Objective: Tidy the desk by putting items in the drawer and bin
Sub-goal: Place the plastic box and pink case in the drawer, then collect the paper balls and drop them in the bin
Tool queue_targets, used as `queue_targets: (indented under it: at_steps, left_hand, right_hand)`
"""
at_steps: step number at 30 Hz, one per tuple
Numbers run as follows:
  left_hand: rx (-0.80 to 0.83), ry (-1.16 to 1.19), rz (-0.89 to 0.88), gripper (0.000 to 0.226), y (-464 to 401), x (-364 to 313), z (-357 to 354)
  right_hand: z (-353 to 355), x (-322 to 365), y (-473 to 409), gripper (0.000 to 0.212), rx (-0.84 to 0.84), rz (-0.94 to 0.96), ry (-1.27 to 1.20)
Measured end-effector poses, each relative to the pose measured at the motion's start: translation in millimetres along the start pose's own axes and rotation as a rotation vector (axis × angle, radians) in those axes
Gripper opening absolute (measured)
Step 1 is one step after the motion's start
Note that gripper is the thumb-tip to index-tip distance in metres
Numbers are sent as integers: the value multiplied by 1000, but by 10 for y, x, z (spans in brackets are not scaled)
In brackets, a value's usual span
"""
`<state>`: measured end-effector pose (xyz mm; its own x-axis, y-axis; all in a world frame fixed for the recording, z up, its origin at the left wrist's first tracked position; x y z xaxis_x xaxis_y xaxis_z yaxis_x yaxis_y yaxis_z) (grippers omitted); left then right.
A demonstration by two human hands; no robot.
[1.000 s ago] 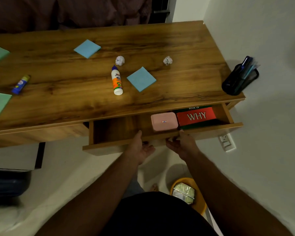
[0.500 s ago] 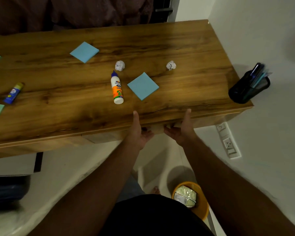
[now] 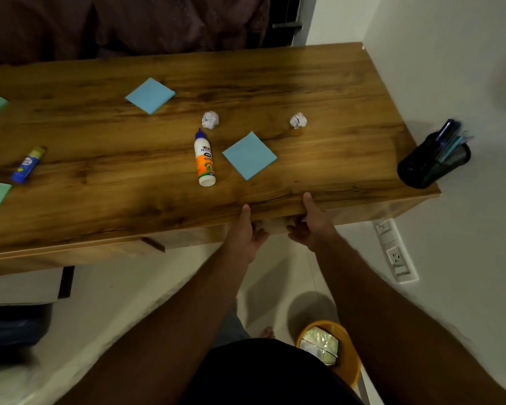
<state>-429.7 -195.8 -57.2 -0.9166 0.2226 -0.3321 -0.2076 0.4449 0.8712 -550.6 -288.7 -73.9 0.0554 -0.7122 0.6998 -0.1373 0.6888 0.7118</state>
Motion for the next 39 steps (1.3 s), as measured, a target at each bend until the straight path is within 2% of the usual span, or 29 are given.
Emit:
queue_targets:
  at_steps: [2,4,7,9,14,18,21,23,27,29,31,33,36,39]
  left_hand:
    - [7,-141,30,57,139,47,-31]
    - [87,-335,25,45,307,73,-58]
    - [266,-681,-113,21,497,15,-74]
    - [326,-803,-226,19,586,-137,-103]
    - [310,-891,-394,22,700,-670,-291]
    - [313,-956,-487,22,631,-1040,-440]
    - [282,-950,-536,15,495,-1253,-503]
    - [263,-917,-563,13,418,-1394,-531]
    - [203,-899,-618,26,256,-1673,-588]
    - [155,-881,-665,23,164,-1771,-632]
    - [89,-876,-710,15,64,-1861,-679]
    - [14,-888,-750,13,-43,-1953,-710]
    - [-125,-913,-866,19,-191,-2140,-746]
    - [-311,-954,-933,29,-294,-2339,-801]
  right_hand:
    - [46,21,67,65,39,-36,126]
    - [73,58,213,61,137,-85,259]
    - [84,154,404,52,234,-41,392]
    - [56,238,480,47,225,75,403]
    - [-211,579,556,26,75,440,409]
    - [-387,726,366,32,-66,673,613]
    - [-486,830,207,26,-142,752,779]
    - [-537,968,90,34,-186,804,926]
    - [-653,1332,-215,46,-170,867,1055]
    - [-709,1506,-376,43,-144,930,1104]
    - [-763,1667,-562,39,-123,960,1186]
    - [-815,1783,-759,46,-98,950,1255]
    - [-899,1899,-979,55,-51,902,1393]
    - [-909,1894,-1172,50,44,850,1410]
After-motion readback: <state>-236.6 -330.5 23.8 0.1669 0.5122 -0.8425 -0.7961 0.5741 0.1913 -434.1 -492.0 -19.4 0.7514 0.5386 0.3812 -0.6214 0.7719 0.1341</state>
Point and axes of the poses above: each hand's wrist, its own y-axis away from the middle knuckle, its own z-axis out of the back of the hand, x = y × z, the point moved 1 cm from there along -y, towards the middle knuckle, and after that the axes turned 7 degrees about z, right-handed, at the moved point
